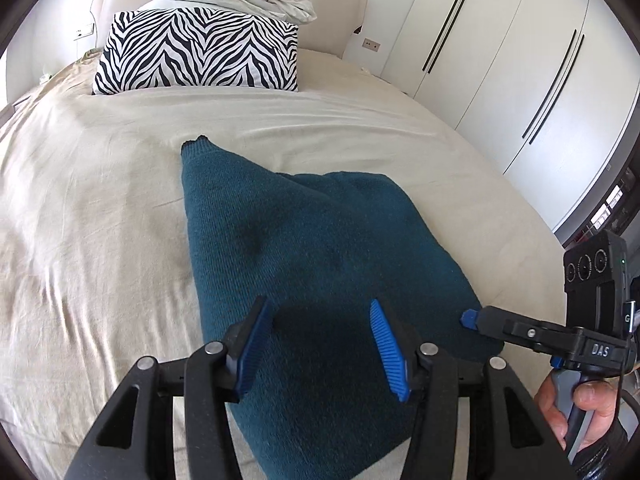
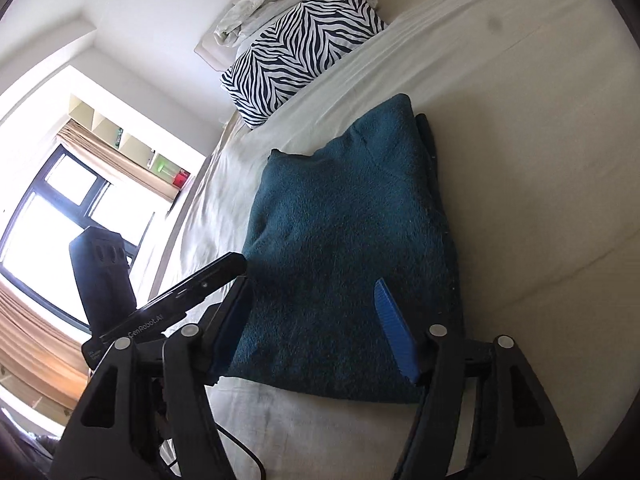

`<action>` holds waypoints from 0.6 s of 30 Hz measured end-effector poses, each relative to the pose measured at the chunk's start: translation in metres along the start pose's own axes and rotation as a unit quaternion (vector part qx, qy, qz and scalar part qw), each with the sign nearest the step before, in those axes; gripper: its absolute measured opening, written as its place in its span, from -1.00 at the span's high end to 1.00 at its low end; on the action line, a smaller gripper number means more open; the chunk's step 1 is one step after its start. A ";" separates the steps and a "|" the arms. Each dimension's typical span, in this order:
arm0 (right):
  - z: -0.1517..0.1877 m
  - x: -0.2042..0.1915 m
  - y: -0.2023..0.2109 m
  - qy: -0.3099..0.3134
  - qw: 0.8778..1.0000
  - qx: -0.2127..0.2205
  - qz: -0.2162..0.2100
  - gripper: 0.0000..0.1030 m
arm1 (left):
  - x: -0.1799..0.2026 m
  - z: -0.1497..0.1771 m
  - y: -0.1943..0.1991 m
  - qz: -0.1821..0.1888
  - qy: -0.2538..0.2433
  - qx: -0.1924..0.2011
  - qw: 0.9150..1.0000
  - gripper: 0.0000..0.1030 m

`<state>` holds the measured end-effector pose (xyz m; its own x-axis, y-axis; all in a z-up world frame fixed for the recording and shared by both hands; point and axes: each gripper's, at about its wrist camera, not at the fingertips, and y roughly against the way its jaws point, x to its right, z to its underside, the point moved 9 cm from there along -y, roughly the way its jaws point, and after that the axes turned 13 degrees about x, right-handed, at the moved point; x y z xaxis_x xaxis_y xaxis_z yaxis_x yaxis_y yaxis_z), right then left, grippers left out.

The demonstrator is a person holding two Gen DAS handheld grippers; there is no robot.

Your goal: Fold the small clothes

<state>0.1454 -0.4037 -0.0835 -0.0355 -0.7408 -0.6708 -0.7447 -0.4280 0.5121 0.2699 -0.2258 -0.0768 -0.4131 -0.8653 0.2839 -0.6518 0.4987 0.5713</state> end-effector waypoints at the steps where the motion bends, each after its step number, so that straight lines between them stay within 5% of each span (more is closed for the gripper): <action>1: 0.007 0.010 -0.004 -0.016 1.000 -0.008 -0.002 -0.25 | 0.002 0.012 -0.004 -0.002 -0.010 -0.014 1.000 -0.05; 5: 0.002 0.010 0.016 -0.056 0.998 0.009 -0.019 -0.25 | 0.002 0.030 -0.006 0.003 -0.002 -0.032 0.999 -0.04; 9: -0.026 0.012 0.040 -0.037 0.999 0.040 0.001 -0.25 | -0.008 0.004 0.021 0.009 0.041 0.022 0.999 -0.13; 11: -0.036 0.022 0.040 -0.039 0.999 0.033 0.013 -0.25 | -0.024 -0.006 0.030 0.000 0.069 0.046 0.997 -0.35; 18: -0.062 0.059 -0.007 -0.086 0.996 -0.019 0.017 -0.25 | -0.073 0.018 -0.001 0.009 0.180 -0.024 0.983 -0.37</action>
<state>0.1896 -0.4769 -0.0935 -0.1764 -0.6577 -0.7324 -0.7156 -0.4252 0.5541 0.2890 -0.1623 -0.1122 -0.1666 -0.8230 0.5431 -0.6116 0.5183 0.5978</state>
